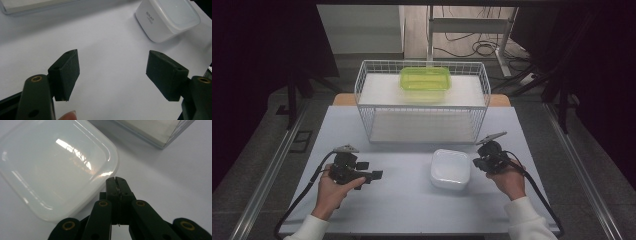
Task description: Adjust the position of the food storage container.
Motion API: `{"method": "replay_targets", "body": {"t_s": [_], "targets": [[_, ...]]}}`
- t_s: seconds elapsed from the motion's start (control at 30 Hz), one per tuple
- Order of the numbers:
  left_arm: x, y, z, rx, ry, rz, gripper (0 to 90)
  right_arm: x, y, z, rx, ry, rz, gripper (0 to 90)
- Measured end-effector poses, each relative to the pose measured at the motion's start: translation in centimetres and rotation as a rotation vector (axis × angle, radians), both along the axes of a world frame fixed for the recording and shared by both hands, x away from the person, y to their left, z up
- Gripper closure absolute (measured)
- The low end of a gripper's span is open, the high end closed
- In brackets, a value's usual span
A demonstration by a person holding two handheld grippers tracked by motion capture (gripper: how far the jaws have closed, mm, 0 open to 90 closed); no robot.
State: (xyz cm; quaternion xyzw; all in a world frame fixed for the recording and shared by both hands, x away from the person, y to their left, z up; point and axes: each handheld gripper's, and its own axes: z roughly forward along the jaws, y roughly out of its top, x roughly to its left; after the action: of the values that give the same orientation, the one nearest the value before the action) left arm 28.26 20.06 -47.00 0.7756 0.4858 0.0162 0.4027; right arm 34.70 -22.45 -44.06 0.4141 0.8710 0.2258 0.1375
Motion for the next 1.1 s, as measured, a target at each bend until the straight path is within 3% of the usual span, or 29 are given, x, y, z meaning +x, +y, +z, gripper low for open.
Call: {"method": "replay_targets", "body": {"t_s": [0.2, 0.5, 0.77, 1.03, 1.1], "targets": [[0.0, 0.0, 0.0, -0.001, 0.000, 0.000, 26.7, 0.8, 0.5, -1.3, -0.041, 0.027, -0.010, 88.8], [0.1, -0.1, -0.1, -0.007, 0.006, -0.001, 26.7, 1.2, 0.7, -1.5, -0.034, 0.032, -0.017, 88.8], [0.2, -0.2, -0.3, -0.013, 0.014, -0.005, 26.8, 1.3, 1.6, -1.6, -0.009, 0.028, -0.002, 88.8], [0.2, -0.2, -0.2, -0.010, 0.012, 0.002, 26.7, 1.1, 3.7, -2.1, 0.004, 0.023, 0.035, 88.8], [0.2, -0.3, -0.3, -0.014, 0.015, 0.004, 26.7, 1.0, 4.3, -2.2, 0.027, 0.032, 0.046, 88.8]]}}
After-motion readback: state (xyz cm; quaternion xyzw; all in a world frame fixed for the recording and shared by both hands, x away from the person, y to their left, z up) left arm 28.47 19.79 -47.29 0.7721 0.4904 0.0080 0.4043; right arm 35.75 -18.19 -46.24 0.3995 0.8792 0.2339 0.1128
